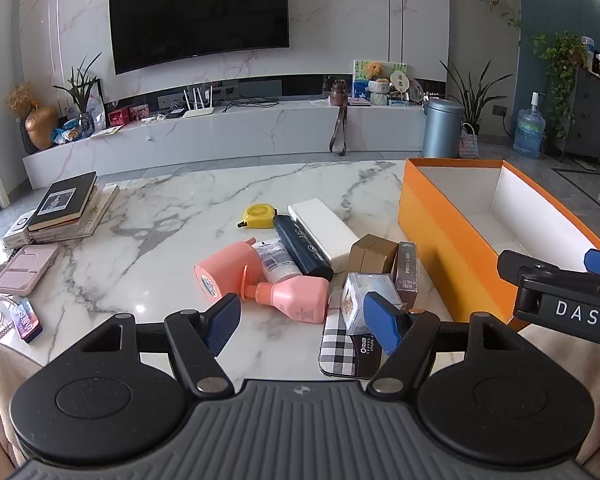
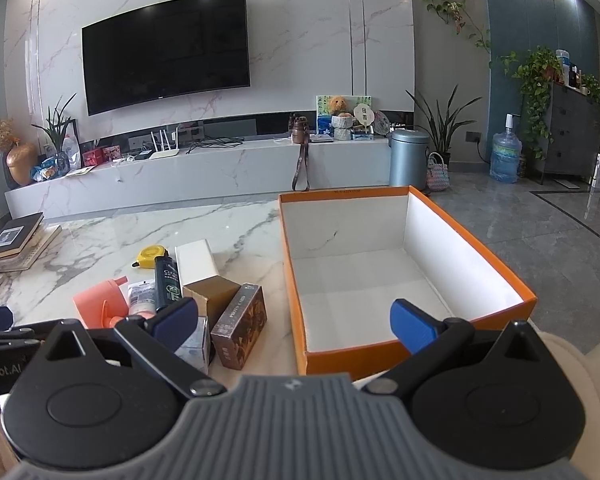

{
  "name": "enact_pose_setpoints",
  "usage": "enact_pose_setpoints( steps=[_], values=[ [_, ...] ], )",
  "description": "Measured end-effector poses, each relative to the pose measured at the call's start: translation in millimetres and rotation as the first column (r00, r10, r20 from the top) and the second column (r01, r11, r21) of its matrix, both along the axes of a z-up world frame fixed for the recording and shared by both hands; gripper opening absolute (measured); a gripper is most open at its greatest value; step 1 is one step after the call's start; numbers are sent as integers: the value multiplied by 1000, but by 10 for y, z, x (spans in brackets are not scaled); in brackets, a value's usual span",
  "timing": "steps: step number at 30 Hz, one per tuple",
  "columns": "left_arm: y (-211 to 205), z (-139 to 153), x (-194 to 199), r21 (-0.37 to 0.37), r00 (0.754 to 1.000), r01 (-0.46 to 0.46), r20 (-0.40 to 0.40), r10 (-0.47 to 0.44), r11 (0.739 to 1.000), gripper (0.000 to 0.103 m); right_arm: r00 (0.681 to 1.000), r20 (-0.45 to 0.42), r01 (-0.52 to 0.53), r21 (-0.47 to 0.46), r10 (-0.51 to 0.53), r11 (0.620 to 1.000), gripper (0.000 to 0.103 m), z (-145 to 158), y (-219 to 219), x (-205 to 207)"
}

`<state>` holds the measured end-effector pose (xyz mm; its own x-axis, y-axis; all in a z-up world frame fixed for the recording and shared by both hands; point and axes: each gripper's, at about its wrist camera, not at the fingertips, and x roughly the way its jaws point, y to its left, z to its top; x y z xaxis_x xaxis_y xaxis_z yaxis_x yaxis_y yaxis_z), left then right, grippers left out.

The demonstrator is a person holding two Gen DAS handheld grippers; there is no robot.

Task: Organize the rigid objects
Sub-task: 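Move both tools toward the white box and dark shampoo bottle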

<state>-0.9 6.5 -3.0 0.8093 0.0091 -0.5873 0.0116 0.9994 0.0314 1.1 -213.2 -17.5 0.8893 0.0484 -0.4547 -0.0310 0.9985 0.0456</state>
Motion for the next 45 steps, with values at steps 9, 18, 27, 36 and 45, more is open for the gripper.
enact_pose_setpoints(
  steps=[9,18,27,36,45],
  values=[
    [11,-49,45,-5,1000,6,-29,-6,1000,82,1000,-14,1,-10,-1,1000,101,-26,-6,24],
    [92,-144,221,-29,996,15,-84,-17,999,76,999,-32,-23,-23,22,999,101,-15,51,55],
    [233,-168,695,-125,982,92,-153,-111,988,53,974,-116,-200,-53,193,978,74,-4,295,325],
    [452,-367,1733,-291,950,87,-263,-167,953,44,883,-285,-385,17,373,923,41,8,591,1244],
    [587,-893,2551,-319,908,-33,-406,-105,947,43,807,-459,-367,104,372,924,39,-221,652,2292]
  ],
)
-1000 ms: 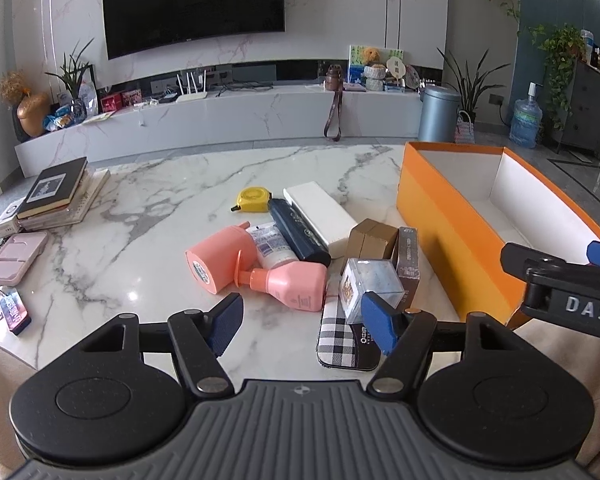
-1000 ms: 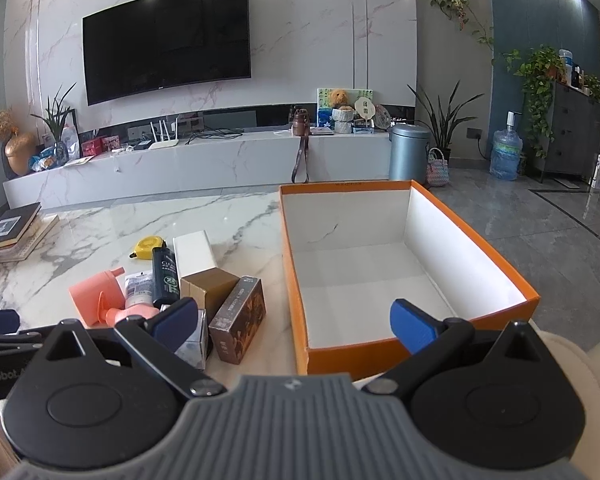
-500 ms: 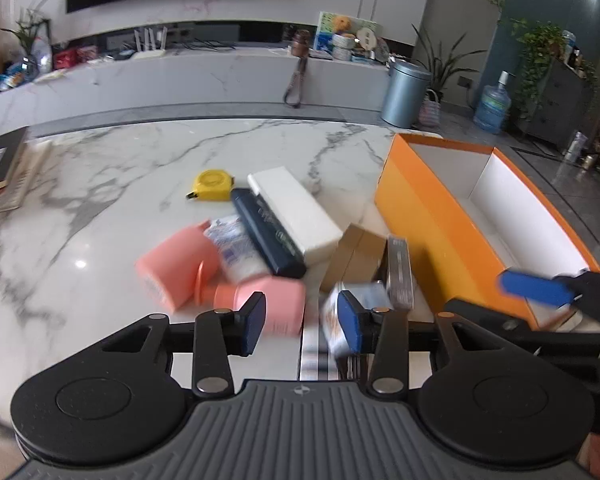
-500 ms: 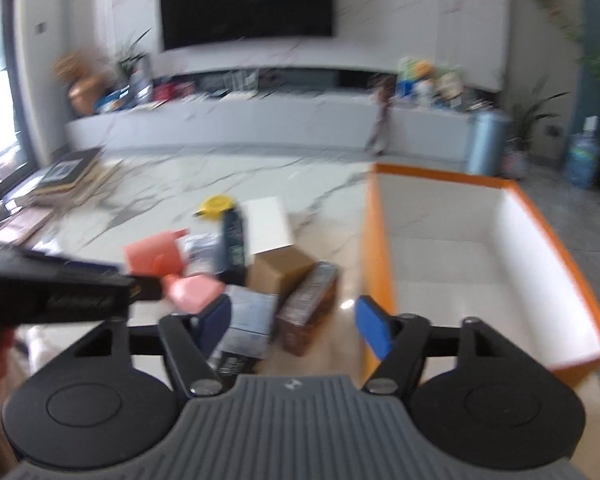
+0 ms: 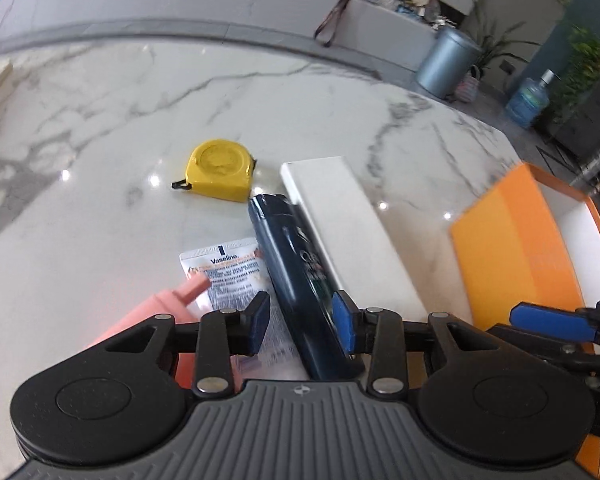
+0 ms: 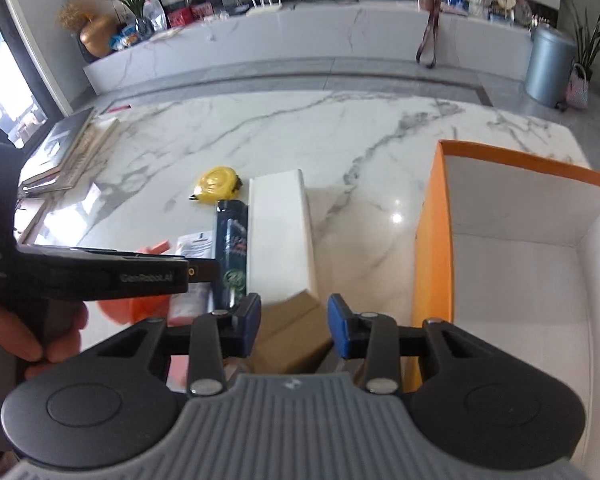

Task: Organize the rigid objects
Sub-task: 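Move both tools toward the white box and dark shampoo bottle, then grasp the white box with the right tool while the left tool grasps the dark shampoo bottle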

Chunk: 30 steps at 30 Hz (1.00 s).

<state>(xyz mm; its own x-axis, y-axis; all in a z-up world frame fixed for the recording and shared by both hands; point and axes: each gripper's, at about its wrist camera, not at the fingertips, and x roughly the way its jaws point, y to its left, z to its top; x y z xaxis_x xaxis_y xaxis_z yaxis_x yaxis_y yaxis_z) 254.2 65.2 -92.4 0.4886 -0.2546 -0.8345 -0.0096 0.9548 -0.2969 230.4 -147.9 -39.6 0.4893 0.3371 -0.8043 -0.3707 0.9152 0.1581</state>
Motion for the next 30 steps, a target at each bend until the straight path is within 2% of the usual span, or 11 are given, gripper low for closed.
enact_pose_setpoints(
  steps=[2,9,13,17,23,27,30],
  values=[
    [15,-53,73,-27,1000,-5,-12,4,1000,43,1000,-18,-19,-7,19,1000,39,-50,68,140],
    [-53,-81,229,51,999,16,38,-18,999,43,994,-88,-70,-59,64,996,39,-316,333,622],
    [-32,-96,316,70,997,34,63,-38,997,42,989,-137,-66,-81,54,995,39,-474,404,877],
    [12,-99,375,80,996,36,83,-43,996,42,979,-199,-48,-35,40,998,40,-594,384,1047],
    [161,-87,461,61,999,13,36,-16,998,43,968,-247,-28,24,34,999,55,-691,416,1199],
    [210,-90,480,66,999,4,34,-6,998,43,945,-326,10,108,26,994,60,-831,395,1278],
    [213,-90,481,70,999,3,39,-6,998,44,951,-309,18,124,21,992,58,-825,404,1251]
  ],
)
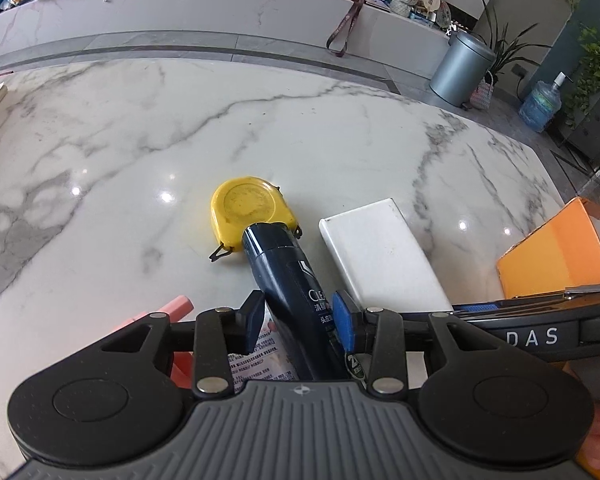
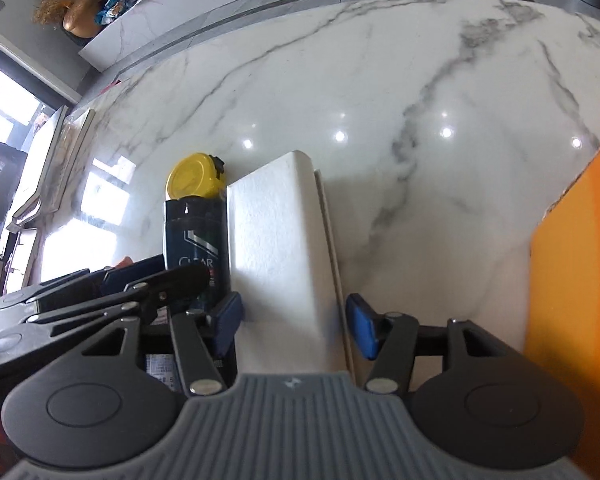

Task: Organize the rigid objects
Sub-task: 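Grasp the white box with the right tool while the left tool grasps the dark shampoo bottle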

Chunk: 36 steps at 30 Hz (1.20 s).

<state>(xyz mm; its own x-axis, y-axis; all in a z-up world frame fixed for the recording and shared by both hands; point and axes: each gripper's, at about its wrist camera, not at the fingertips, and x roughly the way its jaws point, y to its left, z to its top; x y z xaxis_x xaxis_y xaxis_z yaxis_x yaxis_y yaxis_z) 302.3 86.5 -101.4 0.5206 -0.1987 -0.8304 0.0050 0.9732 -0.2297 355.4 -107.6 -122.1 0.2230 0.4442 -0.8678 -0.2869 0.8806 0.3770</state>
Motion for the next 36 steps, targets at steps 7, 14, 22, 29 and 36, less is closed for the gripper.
enact_pose_setpoints(
  steps=[7,14,22,29,36],
  values=[
    [-76,-37,-5,68,999,29,19,-31,997,56,979,153,-114,-145,136,983,35,319,172,-194],
    [-69,-116,6,5,999,51,-9,-51,999,50,893,305,-155,-483,332,862,33,382,369,-455],
    [-20,-127,3,-46,998,57,-6,-57,997,45,937,242,-180,-281,251,943,36,433,273,-256],
    [-98,-129,-14,-34,996,85,3,-85,996,44,983,147,-94,-124,111,988,36,281,210,-77],
    [-76,-117,-58,-54,996,92,24,-91,994,41,978,202,-38,-102,58,994,30,394,175,-253]
  ],
)
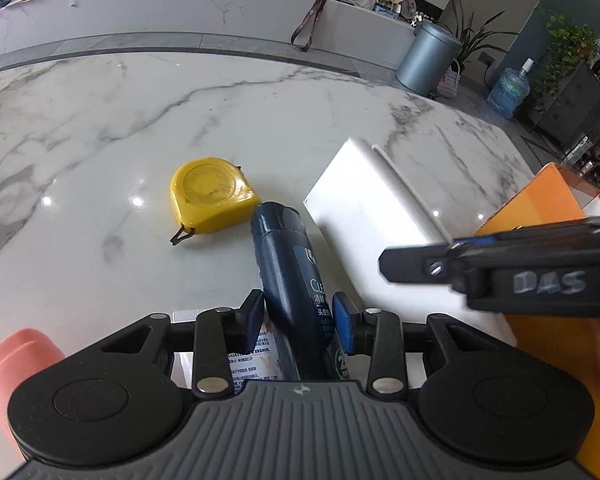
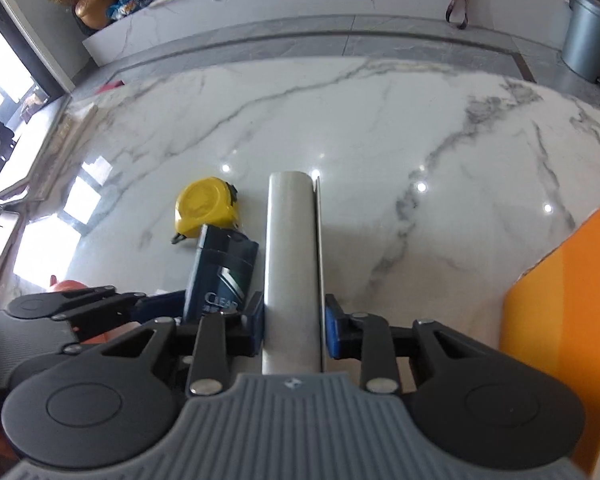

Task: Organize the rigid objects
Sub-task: 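Grasp the white box with the right tool while the left tool grasps the dark shampoo bottle, then carry the white box and shampoo bottle over the orange shoebox with both tools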

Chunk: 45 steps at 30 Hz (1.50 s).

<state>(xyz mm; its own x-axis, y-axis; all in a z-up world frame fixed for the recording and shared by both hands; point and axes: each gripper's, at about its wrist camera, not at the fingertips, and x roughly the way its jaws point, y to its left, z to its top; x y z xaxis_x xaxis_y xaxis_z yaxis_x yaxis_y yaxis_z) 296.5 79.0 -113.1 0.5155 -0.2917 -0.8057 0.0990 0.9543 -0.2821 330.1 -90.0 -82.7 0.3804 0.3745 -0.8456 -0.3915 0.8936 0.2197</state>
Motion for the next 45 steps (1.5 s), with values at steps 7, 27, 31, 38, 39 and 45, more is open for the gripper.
enact_pose_setpoints(
  steps=[7,27,31,38,39,45],
  values=[
    [94,255,-221,-116,997,-64,35,69,991,38,996,83,23,64,-28,998,30,442,-254,-256],
    [-1367,1646,-705,-151,941,241,277,-193,959,37,926,239,271,123,-293,955,30,1269,-2076,-1270],
    [-1859,1472,-509,-104,939,294,217,-266,950,37,934,219,287,13,-283,958,30,984,-2242,-1215],
    [-2243,1071,-194,-38,936,338,112,-333,940,37,952,240,250,-246,-191,937,30,450,-2305,-954],
    [-2279,1049,-164,-30,935,345,99,-341,938,37,954,239,242,-273,-178,931,30,375,-2322,-942],
    [-2364,885,48,-9,929,369,30,-369,929,37,959,271,194,-437,-77,878,30,102,-2239,-716]
  ],
)
